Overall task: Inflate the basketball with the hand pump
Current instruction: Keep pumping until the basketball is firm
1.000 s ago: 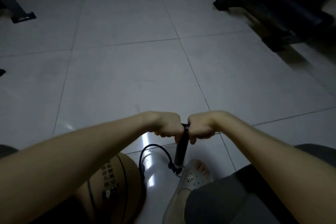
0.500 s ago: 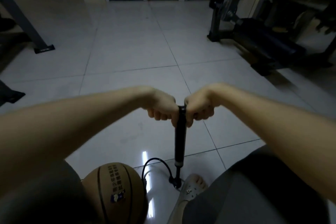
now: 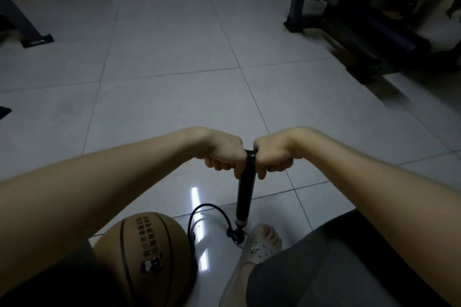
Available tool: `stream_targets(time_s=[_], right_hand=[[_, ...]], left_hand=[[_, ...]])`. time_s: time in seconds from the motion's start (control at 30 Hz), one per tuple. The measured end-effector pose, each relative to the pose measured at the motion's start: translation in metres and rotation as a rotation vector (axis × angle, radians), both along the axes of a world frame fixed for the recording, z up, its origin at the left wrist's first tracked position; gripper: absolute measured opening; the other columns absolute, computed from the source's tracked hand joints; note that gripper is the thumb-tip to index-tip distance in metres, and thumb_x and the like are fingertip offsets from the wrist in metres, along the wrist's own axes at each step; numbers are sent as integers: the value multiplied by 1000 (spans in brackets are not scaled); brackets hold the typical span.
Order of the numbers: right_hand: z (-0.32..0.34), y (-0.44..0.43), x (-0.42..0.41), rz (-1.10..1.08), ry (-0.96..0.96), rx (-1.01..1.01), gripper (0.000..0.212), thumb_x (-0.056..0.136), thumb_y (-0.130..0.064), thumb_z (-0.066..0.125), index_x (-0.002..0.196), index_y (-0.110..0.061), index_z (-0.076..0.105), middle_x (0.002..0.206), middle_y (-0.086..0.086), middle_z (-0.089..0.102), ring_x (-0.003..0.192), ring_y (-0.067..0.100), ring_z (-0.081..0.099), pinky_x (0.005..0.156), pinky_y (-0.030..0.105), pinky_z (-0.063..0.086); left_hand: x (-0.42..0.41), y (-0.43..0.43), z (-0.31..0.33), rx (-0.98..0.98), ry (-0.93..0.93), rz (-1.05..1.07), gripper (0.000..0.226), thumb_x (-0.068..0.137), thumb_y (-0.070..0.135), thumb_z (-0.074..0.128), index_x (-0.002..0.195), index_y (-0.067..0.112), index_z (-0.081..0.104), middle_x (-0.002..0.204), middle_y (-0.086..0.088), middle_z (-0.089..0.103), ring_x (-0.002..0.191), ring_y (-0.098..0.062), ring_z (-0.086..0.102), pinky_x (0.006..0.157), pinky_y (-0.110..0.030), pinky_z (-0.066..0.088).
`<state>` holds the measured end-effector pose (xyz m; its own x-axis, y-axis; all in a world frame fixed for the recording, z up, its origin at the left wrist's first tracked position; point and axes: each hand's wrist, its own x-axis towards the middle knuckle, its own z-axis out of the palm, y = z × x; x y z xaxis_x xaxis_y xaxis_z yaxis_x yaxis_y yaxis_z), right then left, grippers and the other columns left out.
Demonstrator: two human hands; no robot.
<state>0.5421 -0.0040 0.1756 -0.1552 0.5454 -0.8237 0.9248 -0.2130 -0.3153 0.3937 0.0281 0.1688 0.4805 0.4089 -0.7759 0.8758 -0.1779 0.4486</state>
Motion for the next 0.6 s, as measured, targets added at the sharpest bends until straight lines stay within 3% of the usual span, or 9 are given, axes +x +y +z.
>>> stream_targets(time_s=[0.1,0.27,0.4,0.5,0.6], right_hand=[[-39,-8,-9,63,-29,-16,4,84,-8,67,84,-6,64,58,5,46,47,18,37,47,27,31],[-80,-31,-17,95,-66,-17,9,83,-8,65,90,-4,68,57,6,47,46,19,37,46,27,32],[-64,-41,-14,49,-61,-5,2,85,-7,63,85,-5,64,55,4,44,44,17,34,45,26,29],[-34,-41,-16,43,-65,-18,6,87,-7,64,92,-4,64,53,2,41,43,16,32,44,26,27],[18,-29,-12,60,-65,-8,11,88,-9,68,80,-8,60,52,1,39,44,16,31,44,25,25]], left_hand=[[-5,-12,-38,49,57,-19,22,78,12,71,61,14,58,49,1,41,43,-17,33,46,-24,27],[-8,-41,-78,95,53,-6,13,74,13,69,61,13,65,56,-6,47,47,-20,37,45,-25,30],[-5,-46,-57,70,80,-13,18,76,12,68,59,13,61,58,-6,44,48,-21,34,45,-25,26],[-5,-47,-26,67,113,-31,23,80,13,69,62,13,55,55,-2,39,46,-16,29,45,-26,23],[-5,-38,21,105,80,-26,26,83,15,69,64,15,52,55,0,39,46,-16,30,46,-24,23]])
